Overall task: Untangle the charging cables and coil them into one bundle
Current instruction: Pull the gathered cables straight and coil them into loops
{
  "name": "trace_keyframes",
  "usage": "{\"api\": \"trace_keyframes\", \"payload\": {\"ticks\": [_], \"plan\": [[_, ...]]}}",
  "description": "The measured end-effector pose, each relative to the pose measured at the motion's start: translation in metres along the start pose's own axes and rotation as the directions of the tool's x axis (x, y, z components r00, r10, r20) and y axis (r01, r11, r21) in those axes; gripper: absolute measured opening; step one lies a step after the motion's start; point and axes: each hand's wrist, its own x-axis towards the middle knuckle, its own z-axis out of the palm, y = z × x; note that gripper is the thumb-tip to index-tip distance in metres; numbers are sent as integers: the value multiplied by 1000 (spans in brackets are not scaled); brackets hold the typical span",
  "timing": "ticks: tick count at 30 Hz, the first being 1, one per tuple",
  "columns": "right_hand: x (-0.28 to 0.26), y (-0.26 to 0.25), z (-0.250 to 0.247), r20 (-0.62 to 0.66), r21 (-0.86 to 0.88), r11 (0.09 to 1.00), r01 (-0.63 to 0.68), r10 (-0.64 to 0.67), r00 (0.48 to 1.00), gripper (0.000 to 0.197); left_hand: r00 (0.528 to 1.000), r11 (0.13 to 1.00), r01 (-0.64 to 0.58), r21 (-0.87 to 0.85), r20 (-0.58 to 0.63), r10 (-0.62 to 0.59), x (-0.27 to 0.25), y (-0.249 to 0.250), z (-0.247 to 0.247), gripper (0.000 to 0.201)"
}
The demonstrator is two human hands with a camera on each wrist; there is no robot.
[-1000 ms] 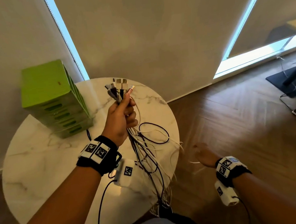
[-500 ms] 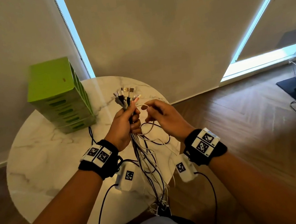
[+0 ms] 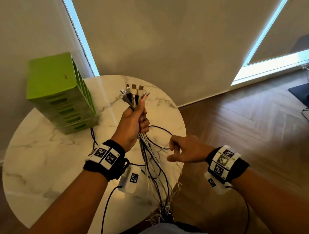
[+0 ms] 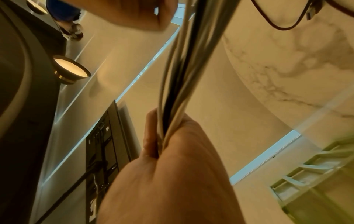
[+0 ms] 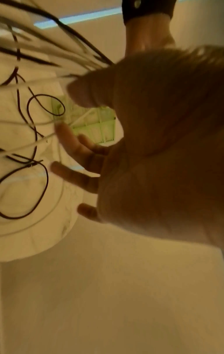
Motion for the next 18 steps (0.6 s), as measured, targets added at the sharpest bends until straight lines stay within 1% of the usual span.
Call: {"api": "trace_keyframes", "payload": {"ticks": [1, 2, 3, 4, 5, 7, 8, 9, 10, 11, 12, 13, 14, 16, 17, 18], "plan": [[0, -4, 3, -92, 34, 999, 3, 1, 996, 48, 999, 1000, -3, 8, 43, 3, -1, -1, 3, 20], [1, -9, 4, -188, 99, 995, 29, -10, 982, 54, 997, 1000, -12, 23, 76, 10, -3, -2, 6, 21], [2, -16, 4, -251, 177, 981, 75, -29, 968, 63, 995, 997, -35, 75, 100, 27, -4, -4, 7, 24], [4, -23, 3, -262, 254, 959, 122, -53, 964, 72, 992, 984, -65, 168, 119, 45, -6, -6, 9, 26], [6, -31, 3, -234, 333, 930, 157, -80, 969, 77, 989, 950, -101, 297, 137, 62, -8, -6, 10, 30], [11, -51, 3, -177, 466, 857, 220, -153, 972, 70, 981, 823, -178, 540, 167, 102, -11, -7, 8, 41], [12, -62, 5, -188, 531, 812, 242, -166, 968, 65, 973, 757, -224, 614, 186, 136, -11, -7, 7, 38], [13, -71, 6, -218, 597, 760, 257, -154, 964, 59, 960, 705, -277, 653, 213, 180, -12, -6, 5, 29], [12, -79, 8, -254, 668, 691, 276, -137, 958, 51, 949, 670, -315, 673, 239, 206, -12, -4, 3, 24], [12, -86, 10, -280, 725, 627, 287, -112, 953, 41, 942, 654, -334, 679, 260, 212, -11, -2, 0, 28], [12, -93, 12, -290, 768, 573, 287, -89, 953, 29, 944, 667, -328, 669, 268, 196, -11, 2, -2, 33], [10, -99, 13, -283, 797, 538, 273, -66, 957, 21, 948, 688, -309, 657, 270, 167, -11, 4, -6, 36], [9, -105, 13, -259, 816, 523, 248, -53, 964, 16, 951, 711, -289, 641, 276, 138, -12, 7, -12, 35], [9, -112, 13, -193, 846, 495, 195, -57, 980, 16, 955, 743, -257, 618, 281, 96, -14, 11, -23, 31], [10, -116, 12, -147, 873, 461, 163, -71, 987, 16, 954, 773, -246, 585, 285, 87, -18, 13, -31, 39], [11, -119, 11, -104, 899, 418, 129, -82, 991, 15, 953, 819, -228, 526, 292, 78, -22, 13, -37, 51]]}}
